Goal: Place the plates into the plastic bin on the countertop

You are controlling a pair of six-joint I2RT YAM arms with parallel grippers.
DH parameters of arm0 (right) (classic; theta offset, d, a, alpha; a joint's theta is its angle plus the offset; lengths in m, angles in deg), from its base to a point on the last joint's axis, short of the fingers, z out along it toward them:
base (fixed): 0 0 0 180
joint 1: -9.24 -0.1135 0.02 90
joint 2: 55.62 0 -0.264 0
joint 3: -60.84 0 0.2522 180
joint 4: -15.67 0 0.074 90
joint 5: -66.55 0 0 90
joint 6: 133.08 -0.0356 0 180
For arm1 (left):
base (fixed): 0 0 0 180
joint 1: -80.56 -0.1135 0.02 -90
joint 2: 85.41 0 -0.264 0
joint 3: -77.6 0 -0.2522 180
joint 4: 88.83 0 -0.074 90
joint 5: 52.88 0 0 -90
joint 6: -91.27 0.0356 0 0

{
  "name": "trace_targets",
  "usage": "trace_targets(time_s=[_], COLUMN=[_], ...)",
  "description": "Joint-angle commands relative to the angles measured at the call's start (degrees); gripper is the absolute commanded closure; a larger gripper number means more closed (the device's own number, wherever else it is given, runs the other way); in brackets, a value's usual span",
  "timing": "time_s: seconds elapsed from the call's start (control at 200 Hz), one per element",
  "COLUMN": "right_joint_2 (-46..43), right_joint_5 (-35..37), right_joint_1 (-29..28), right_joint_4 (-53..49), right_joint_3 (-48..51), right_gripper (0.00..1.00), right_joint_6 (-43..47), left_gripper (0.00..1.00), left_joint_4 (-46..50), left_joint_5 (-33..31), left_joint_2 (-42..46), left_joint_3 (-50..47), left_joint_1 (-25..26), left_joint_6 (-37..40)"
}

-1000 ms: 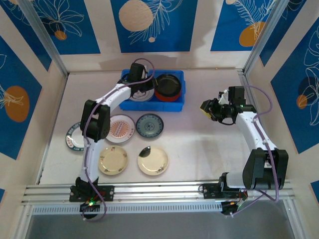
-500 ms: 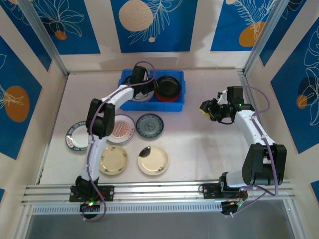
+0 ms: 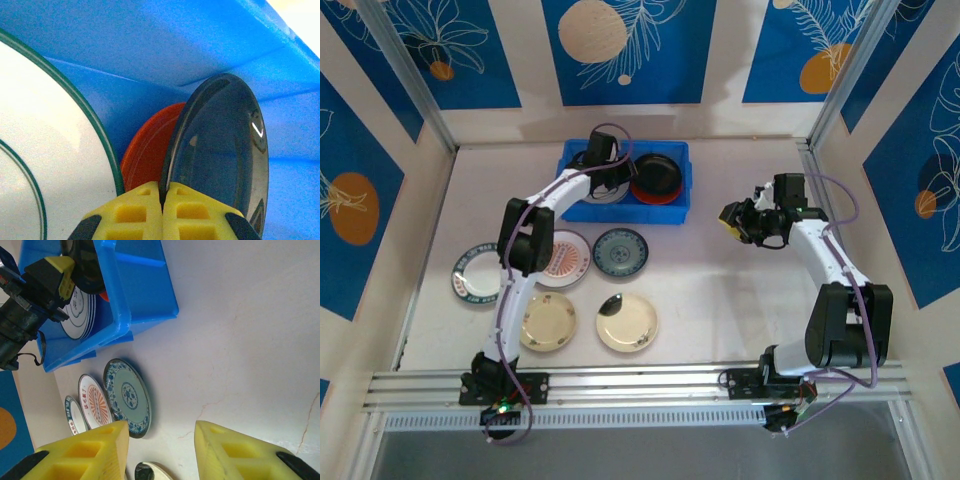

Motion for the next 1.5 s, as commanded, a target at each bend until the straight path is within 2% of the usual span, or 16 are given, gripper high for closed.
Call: trace_targets(time_s=[0.0,0.055,0.115,0.2,0.615,0.77,0.94,1.141,1.496], right_joint_2=[0.4,0.4,0.3,0.2,-1.9,-2.9,-3.8,-3.3,-2.7], right_joint_5=[-1.1,-0.9,-0.8,-0.6,3.9,3.7,3.8,3.7,3.1], right_joint_1=[-0.7,-0.8,-1.0,-1.3,-3.8,-4.7,-5.4,-5.6,-6.8], right_joint_4=[-0.3,-0.3,-0.4,-0.6,-3.3,-3.3,-2.9,-2.6,-3.5], right_joint_3=[-1.0,-1.1,-1.2,-1.4,-1.9,-0.7,0.6,1.1,1.1], right_gripper=[0.6,0.6,0.6,0.59,0.59,0.6,0.61,0.61,0.65], right_joint_6=[-0.4,-0.5,-0.4,-0.3,2.1,2.2,1.7,1.5,3.6], left_gripper=[0.98,0.86,0.69,0.52,0.36,0.39,0.57,0.67,0.66], left_joint_4=[0.6,0.6,0.6,0.5,0.1,0.3,-3.1,-3.9,-6.1], left_joint_5=[-0.7,-0.8,-0.8,-0.7,-0.5,-1.0,-1.5,-0.4,0.0], left_joint_2=[-1.1,-1.1,-1.0,-1.0,2.1,2.0,2.8,1.8,4.5], left_joint_3=[2.3,2.3,2.4,2.5,2.8,2.6,-1.5,-2.3,-3.2], left_joint_1=[-0.2,-0.1,-0.1,-0.1,0.5,0.7,1.0,1.1,1.1], left_joint_6=[-0.6,-0.5,-0.6,-0.5,2.8,3.5,2.1,1.6,1.5])
